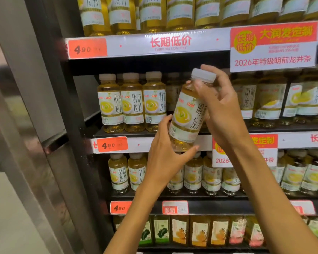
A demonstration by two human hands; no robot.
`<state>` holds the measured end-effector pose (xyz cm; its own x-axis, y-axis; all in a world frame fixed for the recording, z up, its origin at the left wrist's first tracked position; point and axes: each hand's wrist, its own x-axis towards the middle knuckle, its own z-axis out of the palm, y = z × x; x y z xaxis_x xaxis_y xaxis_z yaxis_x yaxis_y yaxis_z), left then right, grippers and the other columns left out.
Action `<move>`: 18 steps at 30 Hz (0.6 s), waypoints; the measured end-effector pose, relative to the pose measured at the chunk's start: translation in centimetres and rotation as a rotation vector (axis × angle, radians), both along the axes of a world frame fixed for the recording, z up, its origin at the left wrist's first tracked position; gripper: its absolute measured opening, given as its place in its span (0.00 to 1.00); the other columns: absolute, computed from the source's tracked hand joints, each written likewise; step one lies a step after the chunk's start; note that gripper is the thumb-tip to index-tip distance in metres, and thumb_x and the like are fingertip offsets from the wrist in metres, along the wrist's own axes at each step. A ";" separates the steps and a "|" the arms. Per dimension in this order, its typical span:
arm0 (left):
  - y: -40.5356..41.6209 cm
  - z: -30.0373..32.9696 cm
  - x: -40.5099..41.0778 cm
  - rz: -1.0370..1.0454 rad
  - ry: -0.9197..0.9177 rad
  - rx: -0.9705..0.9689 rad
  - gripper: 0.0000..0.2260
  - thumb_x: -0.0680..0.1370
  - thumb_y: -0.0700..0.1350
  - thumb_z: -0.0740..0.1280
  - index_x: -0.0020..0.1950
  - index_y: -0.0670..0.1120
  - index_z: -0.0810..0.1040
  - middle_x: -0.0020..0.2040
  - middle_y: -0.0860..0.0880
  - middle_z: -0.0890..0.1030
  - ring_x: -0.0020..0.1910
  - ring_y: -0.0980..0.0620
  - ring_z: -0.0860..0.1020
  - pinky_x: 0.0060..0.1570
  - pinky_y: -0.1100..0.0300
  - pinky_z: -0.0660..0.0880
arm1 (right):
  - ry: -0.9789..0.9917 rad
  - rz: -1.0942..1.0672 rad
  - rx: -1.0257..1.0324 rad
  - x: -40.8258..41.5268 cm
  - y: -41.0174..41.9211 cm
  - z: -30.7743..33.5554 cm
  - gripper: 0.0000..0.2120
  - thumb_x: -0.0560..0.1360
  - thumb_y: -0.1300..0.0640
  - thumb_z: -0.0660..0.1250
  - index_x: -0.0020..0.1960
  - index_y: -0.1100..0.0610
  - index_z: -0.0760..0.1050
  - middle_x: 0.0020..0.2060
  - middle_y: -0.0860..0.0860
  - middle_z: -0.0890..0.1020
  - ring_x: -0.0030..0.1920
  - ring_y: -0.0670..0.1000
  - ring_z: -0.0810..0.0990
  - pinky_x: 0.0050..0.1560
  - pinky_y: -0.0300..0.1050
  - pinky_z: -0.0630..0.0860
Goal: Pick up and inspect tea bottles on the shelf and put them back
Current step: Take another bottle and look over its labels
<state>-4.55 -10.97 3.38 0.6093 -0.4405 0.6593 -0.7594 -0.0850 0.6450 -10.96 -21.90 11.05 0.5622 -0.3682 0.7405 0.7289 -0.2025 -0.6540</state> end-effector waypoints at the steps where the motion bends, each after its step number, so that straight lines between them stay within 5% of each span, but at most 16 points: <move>1: 0.2 -0.1 -0.4 -0.010 0.021 -0.017 0.33 0.68 0.49 0.77 0.68 0.50 0.64 0.60 0.57 0.76 0.59 0.64 0.75 0.54 0.70 0.74 | 0.031 0.034 -0.009 -0.4 0.2 0.0 0.16 0.78 0.57 0.66 0.65 0.51 0.69 0.47 0.41 0.83 0.52 0.43 0.82 0.49 0.39 0.78; 4: 1.2 -0.6 -2.0 -0.086 0.149 -0.039 0.25 0.68 0.45 0.77 0.61 0.51 0.70 0.50 0.60 0.79 0.50 0.68 0.78 0.44 0.76 0.73 | 0.121 0.099 -0.025 -1.1 0.5 -0.3 0.17 0.76 0.51 0.66 0.64 0.50 0.71 0.45 0.42 0.84 0.51 0.44 0.83 0.48 0.39 0.78; 10: 4.7 -3.5 -4.4 -0.432 0.506 0.087 0.24 0.64 0.51 0.76 0.57 0.59 0.74 0.51 0.63 0.83 0.52 0.64 0.80 0.45 0.74 0.75 | 0.327 0.528 0.179 -1.8 1.1 -2.1 0.23 0.78 0.43 0.55 0.60 0.59 0.73 0.44 0.54 0.84 0.46 0.53 0.84 0.47 0.48 0.81; 14: 5.9 -5.4 -5.2 -0.566 0.711 -0.028 0.30 0.66 0.54 0.77 0.66 0.53 0.72 0.59 0.49 0.82 0.60 0.50 0.79 0.60 0.55 0.76 | 0.351 0.448 0.158 -1.4 1.7 -3.8 0.19 0.77 0.43 0.59 0.53 0.57 0.78 0.42 0.54 0.84 0.45 0.53 0.83 0.48 0.49 0.80; 18: 6.0 -5.7 -5.6 -0.506 0.828 -0.244 0.34 0.67 0.66 0.71 0.67 0.49 0.72 0.59 0.47 0.82 0.59 0.49 0.80 0.55 0.59 0.78 | 0.380 0.305 0.154 -1.1 2.6 -5.0 0.21 0.71 0.38 0.63 0.53 0.53 0.79 0.45 0.52 0.85 0.50 0.53 0.83 0.53 0.49 0.79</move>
